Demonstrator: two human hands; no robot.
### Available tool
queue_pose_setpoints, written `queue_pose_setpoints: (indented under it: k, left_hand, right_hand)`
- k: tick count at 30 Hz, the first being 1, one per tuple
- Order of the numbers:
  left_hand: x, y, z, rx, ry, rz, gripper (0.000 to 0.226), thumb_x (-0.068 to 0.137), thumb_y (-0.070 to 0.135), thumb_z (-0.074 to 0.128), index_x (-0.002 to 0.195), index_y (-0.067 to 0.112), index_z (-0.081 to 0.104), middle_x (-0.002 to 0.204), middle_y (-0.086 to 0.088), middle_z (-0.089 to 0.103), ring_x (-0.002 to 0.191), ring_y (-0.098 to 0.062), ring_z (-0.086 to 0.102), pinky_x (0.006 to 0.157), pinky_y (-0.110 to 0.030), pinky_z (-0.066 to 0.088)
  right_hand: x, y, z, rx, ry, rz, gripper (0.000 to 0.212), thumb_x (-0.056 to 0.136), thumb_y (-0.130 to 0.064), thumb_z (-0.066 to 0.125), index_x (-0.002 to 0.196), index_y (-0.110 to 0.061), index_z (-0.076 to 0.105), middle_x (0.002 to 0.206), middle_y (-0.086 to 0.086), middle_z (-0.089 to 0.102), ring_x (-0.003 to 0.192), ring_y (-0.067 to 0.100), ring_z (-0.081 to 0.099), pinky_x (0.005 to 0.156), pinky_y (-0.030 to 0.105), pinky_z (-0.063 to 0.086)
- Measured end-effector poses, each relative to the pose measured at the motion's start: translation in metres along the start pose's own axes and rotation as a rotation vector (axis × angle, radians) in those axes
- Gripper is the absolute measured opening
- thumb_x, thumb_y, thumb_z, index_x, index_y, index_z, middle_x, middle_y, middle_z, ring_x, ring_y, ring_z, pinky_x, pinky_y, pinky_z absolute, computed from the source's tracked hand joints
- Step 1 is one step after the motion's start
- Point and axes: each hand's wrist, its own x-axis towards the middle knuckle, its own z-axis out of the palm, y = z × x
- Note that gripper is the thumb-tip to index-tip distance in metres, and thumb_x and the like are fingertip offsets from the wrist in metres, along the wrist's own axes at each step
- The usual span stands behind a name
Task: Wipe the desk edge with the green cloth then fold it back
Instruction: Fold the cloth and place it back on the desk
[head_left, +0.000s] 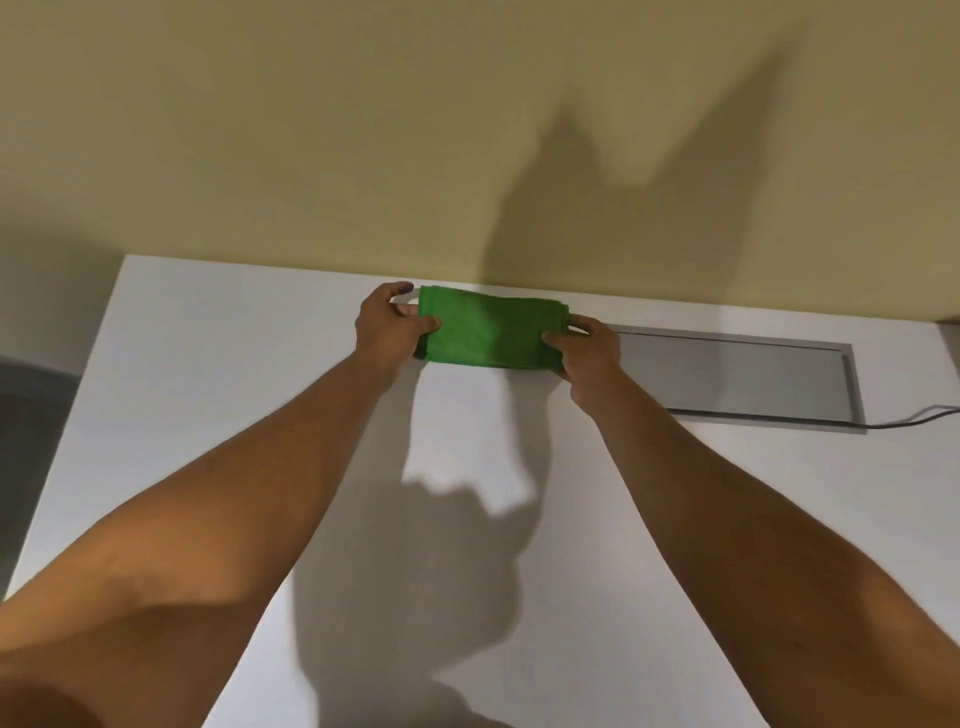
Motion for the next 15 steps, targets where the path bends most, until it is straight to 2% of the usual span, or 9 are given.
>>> queue_pose_setpoints:
  k: [2,4,6,9,11,13,15]
  left_hand:
    - [0.008,0.003,0.012,0.062,0.020,0.032,0.059,0.079,-0.001,0.087,0.130,0.016,0.063,0.117,-0.018,0.075,0.108,-0.035,0.075,0.094,-0.050,0.063]
    - [0.012,0.003,0.021,0.144,0.032,0.083,0.052,0.081,-0.001,0.085,0.125,0.015,0.064,0.122,-0.013,0.073,0.103,-0.029,0.074,0.087,-0.043,0.064]
    - [0.009,0.000,0.026,0.313,0.060,0.208,0.041,0.084,0.000,0.080,0.120,0.014,0.065,0.129,-0.010,0.067,0.103,-0.025,0.070,0.085,-0.037,0.059]
    - [-0.002,-0.012,0.026,0.806,0.055,0.657,0.023,0.089,0.005,0.069,0.112,0.009,0.073,0.121,-0.015,0.066,0.112,-0.038,0.062,0.088,-0.045,0.055]
    - [-0.008,-0.026,0.026,1.051,-0.053,0.938,0.023,0.094,0.015,0.064,0.112,0.006,0.075,0.120,-0.019,0.070,0.110,-0.043,0.066,0.089,-0.052,0.056]
    - [-0.015,-0.036,0.027,1.200,-0.136,1.022,0.032,0.102,0.025,0.058,0.124,0.006,0.071,0.133,-0.019,0.068,0.123,-0.041,0.064,0.104,-0.054,0.051]
    - [-0.019,-0.041,0.027,1.272,-0.161,0.983,0.040,0.108,0.031,0.053,0.136,0.006,0.066,0.146,-0.019,0.063,0.138,-0.039,0.057,0.117,-0.056,0.041]
  right_hand:
    - [0.013,-0.002,0.001,-0.068,0.060,-0.047,0.050,0.087,0.006,0.080,0.132,-0.008,0.064,0.127,0.021,0.073,0.113,0.036,0.072,0.100,0.048,0.061]
    - [0.021,-0.003,-0.001,-0.188,0.088,-0.119,0.052,0.086,0.002,0.080,0.134,-0.011,0.062,0.128,0.018,0.073,0.105,0.030,0.071,0.089,0.035,0.058]
    - [0.023,-0.001,-0.004,-0.423,0.100,-0.284,0.055,0.088,-0.002,0.077,0.139,-0.012,0.058,0.137,0.015,0.066,0.111,0.030,0.068,0.090,0.030,0.051]
    - [0.015,0.012,-0.009,-0.971,0.124,-0.756,0.050,0.091,-0.006,0.069,0.140,-0.006,0.061,0.149,0.019,0.054,0.129,0.041,0.055,0.110,0.044,0.045]
    - [0.009,0.023,-0.009,-1.217,0.023,-0.939,0.044,0.099,-0.013,0.060,0.142,-0.005,0.062,0.153,0.018,0.055,0.138,0.041,0.052,0.116,0.048,0.041]
    - [0.005,0.030,-0.008,-1.388,-0.098,-0.911,0.047,0.109,-0.022,0.046,0.153,-0.007,0.052,0.163,0.015,0.046,0.153,0.035,0.041,0.123,0.048,0.033]
    - [0.004,0.034,-0.008,-1.456,-0.140,-0.841,0.051,0.113,-0.028,0.037,0.160,-0.009,0.041,0.170,0.012,0.035,0.161,0.031,0.028,0.128,0.049,0.027]
